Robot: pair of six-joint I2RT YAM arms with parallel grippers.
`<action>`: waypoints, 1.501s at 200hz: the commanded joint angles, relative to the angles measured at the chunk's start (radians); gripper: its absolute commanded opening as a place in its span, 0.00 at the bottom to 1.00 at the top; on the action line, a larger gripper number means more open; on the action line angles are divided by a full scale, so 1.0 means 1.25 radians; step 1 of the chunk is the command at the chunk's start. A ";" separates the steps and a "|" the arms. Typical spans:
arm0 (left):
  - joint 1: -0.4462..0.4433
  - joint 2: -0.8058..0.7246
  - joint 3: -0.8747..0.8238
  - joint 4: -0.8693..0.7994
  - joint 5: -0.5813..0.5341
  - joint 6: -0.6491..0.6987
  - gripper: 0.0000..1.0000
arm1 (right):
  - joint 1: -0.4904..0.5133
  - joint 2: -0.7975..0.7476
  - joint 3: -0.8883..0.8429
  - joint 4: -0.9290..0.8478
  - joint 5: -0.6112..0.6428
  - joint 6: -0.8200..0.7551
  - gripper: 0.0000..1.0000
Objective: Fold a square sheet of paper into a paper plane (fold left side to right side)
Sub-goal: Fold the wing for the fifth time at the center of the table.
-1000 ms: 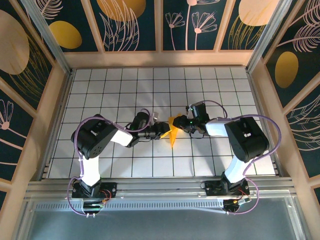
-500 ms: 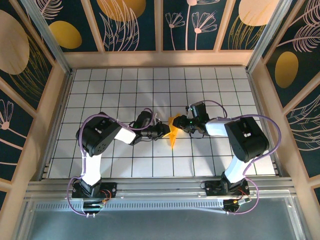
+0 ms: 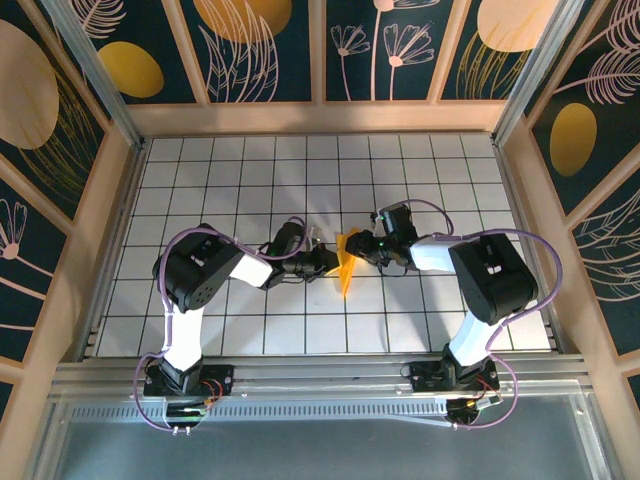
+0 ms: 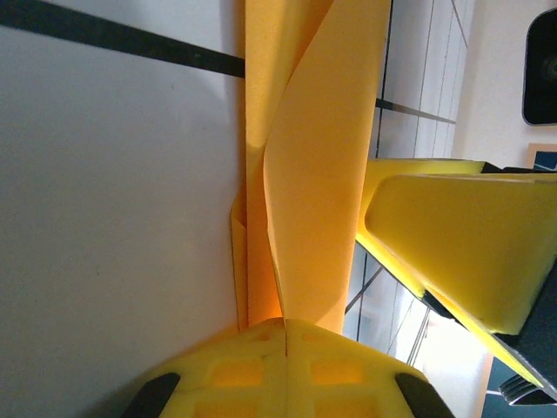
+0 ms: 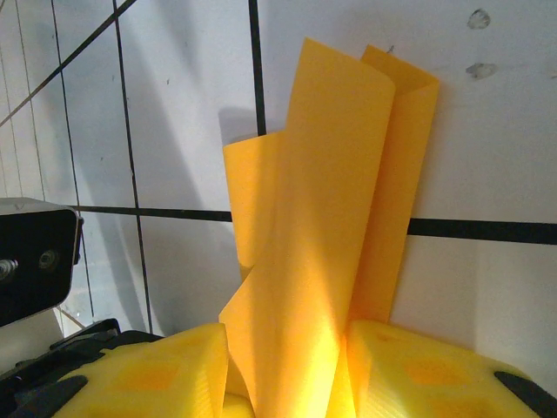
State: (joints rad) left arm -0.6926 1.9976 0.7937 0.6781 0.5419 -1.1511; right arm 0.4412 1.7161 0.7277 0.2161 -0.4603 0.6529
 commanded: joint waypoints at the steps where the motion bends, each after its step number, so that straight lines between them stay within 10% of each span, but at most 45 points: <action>1: 0.002 0.028 0.017 -0.061 -0.033 0.033 0.03 | 0.011 0.020 0.014 -0.035 0.026 -0.023 0.41; 201: 0.001 0.052 0.046 -0.200 -0.103 0.070 0.00 | -0.022 -0.111 0.008 -0.086 0.028 -0.038 0.42; 300: 0.001 0.041 0.037 -0.224 -0.125 0.068 0.00 | -0.004 -0.030 0.046 -0.036 -0.037 -0.033 0.22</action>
State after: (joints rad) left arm -0.6937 1.9911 0.8570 0.5228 0.5343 -1.1023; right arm 0.4271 1.6524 0.7509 0.1425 -0.4889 0.6159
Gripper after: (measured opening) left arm 0.044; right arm 0.223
